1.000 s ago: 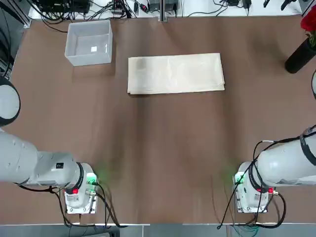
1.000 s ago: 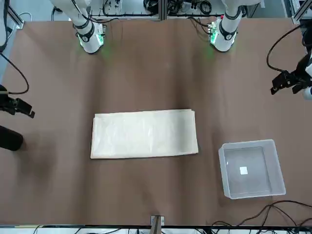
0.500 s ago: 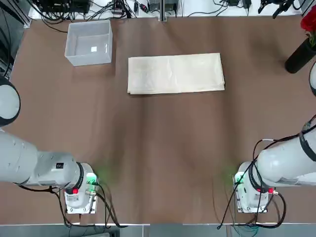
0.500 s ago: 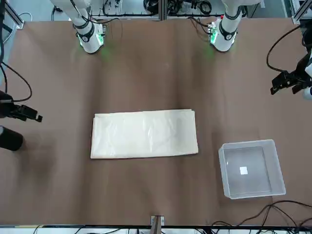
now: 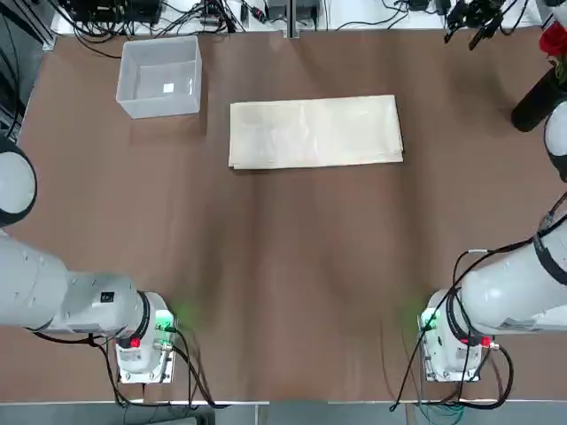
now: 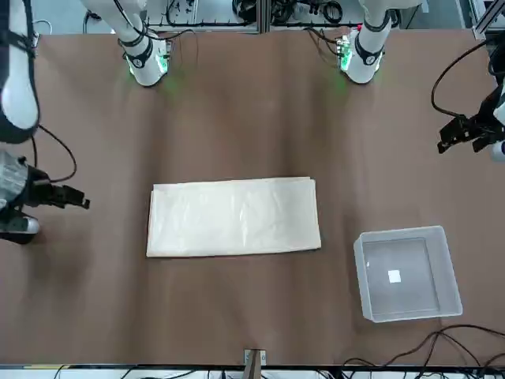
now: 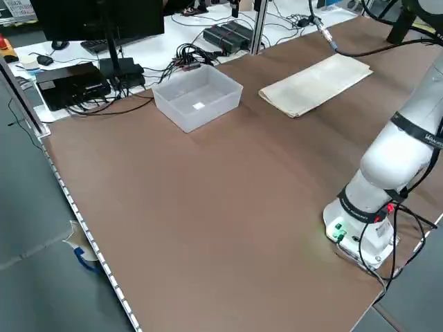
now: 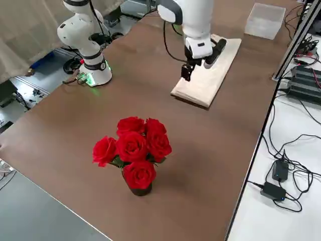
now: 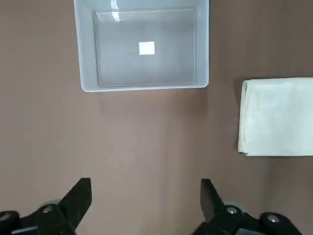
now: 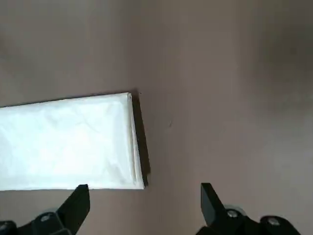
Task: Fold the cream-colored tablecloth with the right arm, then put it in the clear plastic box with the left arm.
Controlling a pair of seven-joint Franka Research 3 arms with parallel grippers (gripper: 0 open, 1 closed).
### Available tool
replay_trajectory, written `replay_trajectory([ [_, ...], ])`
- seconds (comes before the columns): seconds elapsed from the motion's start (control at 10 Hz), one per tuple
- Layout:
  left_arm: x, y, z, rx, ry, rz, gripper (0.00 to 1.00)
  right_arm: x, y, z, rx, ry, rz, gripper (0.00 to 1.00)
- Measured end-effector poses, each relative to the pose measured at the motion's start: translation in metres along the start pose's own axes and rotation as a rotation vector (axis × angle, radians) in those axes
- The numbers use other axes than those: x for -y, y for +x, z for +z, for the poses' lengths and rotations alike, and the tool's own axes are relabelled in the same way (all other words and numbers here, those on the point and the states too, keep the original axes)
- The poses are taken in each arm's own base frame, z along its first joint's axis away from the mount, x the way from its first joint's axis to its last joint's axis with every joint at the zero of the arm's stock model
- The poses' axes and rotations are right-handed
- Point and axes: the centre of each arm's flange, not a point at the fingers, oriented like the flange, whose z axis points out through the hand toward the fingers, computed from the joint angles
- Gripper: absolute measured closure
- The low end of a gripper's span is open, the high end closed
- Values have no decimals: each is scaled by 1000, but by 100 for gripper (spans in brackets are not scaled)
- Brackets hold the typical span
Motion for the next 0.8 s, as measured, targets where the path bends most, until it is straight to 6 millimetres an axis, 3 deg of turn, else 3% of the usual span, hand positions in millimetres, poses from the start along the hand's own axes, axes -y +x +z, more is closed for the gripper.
replay_trajectory([
  [0.3,-1,0,0,1,0,1,2,-8,7,37,57,-3,14,0],
  [0.8,-1,1,3,5,0,2,2,-16,8,47,74,-3,26,0],
])
